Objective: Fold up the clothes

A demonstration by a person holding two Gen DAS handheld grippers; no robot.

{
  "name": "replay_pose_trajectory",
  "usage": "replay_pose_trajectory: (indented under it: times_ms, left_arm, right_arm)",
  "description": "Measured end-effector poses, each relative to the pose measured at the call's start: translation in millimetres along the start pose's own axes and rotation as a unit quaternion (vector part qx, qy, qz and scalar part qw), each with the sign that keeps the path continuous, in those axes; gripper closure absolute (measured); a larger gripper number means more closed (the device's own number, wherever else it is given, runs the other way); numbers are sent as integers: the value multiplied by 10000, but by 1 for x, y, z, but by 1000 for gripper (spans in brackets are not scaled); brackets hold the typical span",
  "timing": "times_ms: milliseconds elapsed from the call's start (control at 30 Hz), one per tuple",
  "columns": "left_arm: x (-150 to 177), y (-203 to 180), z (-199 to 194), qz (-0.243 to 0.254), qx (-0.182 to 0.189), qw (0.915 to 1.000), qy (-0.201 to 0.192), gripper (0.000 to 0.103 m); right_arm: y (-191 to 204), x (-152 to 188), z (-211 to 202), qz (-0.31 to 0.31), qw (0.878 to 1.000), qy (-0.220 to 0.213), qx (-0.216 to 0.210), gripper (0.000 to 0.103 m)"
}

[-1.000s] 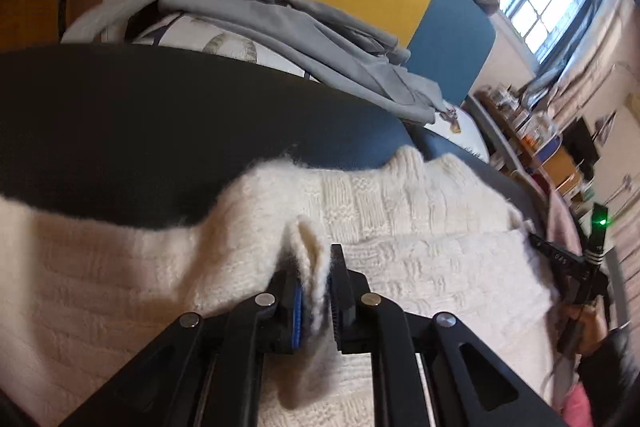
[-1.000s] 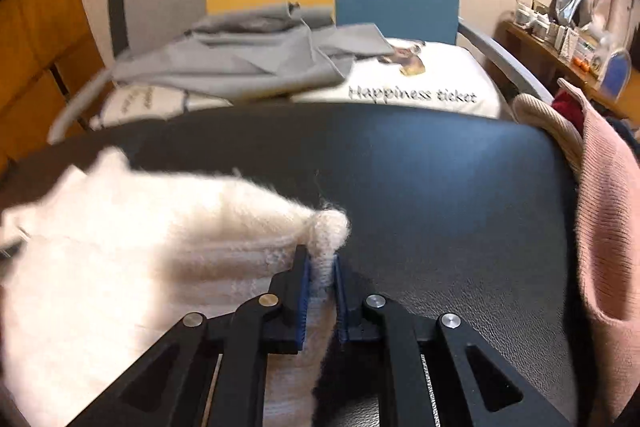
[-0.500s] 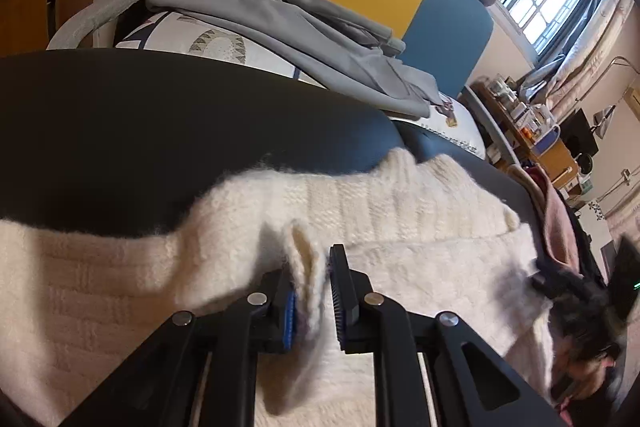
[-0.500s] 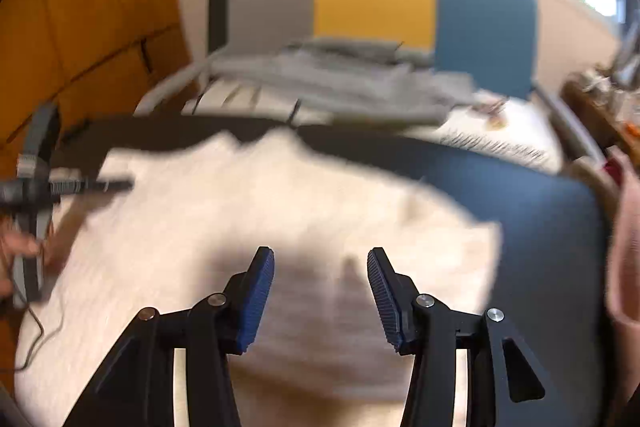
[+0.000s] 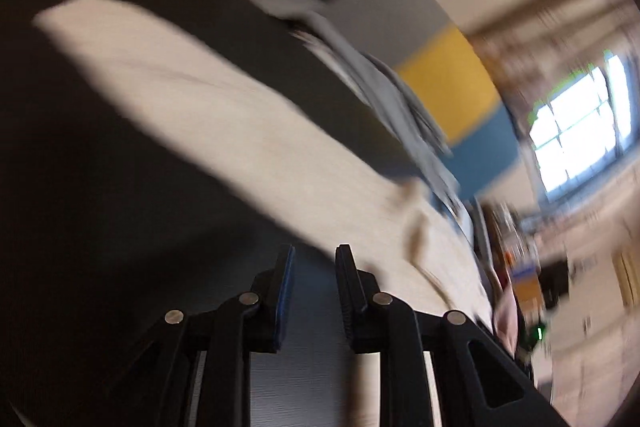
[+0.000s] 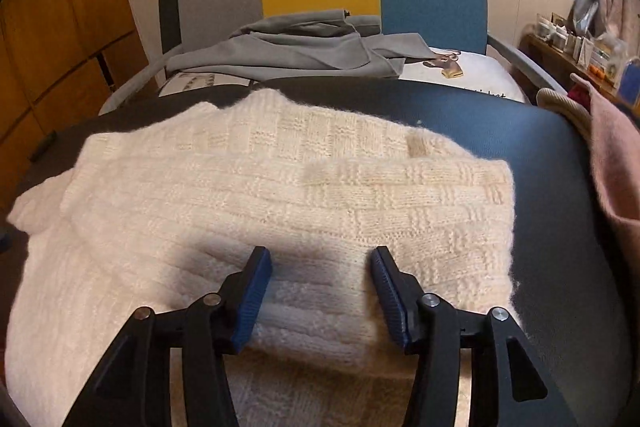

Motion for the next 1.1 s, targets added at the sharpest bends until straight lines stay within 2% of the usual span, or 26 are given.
replay_pose_trajectory:
  times_ms: [100,167,233,333,533,600,733,800,833,900,933,1000,1100]
  left_arm:
    - [-33,52,-40,-675,-131,9960,-575,81]
    - [-54,82,-60,-1112,-251,9896,-880,77]
    - [-74,107,-70,-1462,-181,9831,-1086,73]
    - [-98,128,-69,-1698,-202,9782,-1179,62]
    - [-129,152,-45,-1996,-565,9703,-1247,58]
    - [-134,151,-36,-2028,-546,9687,-1321,57]
    - [-147,149,-25,-1972,-643,9693,-1323,56]
    - [-149,148,-24,-1927,-700,9705,-1271,59]
    - [-149,148,-24,-1900,-734,9711,-1249,64]
    - [-148,151,-23,-1915,-730,9717,-1179,80]
    - [-146,154,-20,-1987,-727,9710,-1118,96]
    - [-144,159,-19,-2031,-657,9703,-1140,97]
    - [-142,156,-26,-1866,-706,9731,-1155,97]
  right_arm:
    - [6,4,-1,-57,10000,13,-58,37]
    - [10,5,0,-130,9999,29,10,35]
    - [14,6,1,-203,9997,32,104,34]
    - [14,5,2,-206,9997,36,148,33]
    - [15,5,3,-210,9996,47,195,30]
    - [15,5,4,-203,9996,50,208,29]
    - [18,3,3,-208,9992,94,323,29]
    - [20,1,2,-217,9989,126,403,29]
    - [26,-3,0,-219,9991,99,351,31]
    - [43,-14,-7,-220,9997,-1,145,37]
    - [60,-19,-11,-373,9993,-70,-18,37]
    - [102,-27,-17,-861,9953,-195,-397,40]
    - [159,-26,-12,-1494,9849,-94,-867,49]
Point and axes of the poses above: each gripper's, at about its wrist camera, not at the fingertips, and z roughly the way its jaws point, y to its left, x to its underside, the point moved 3 cm from there along z, roughly the way its jaws point, and after that the axes turned 5 degrees about x, right-handed, at the moved point
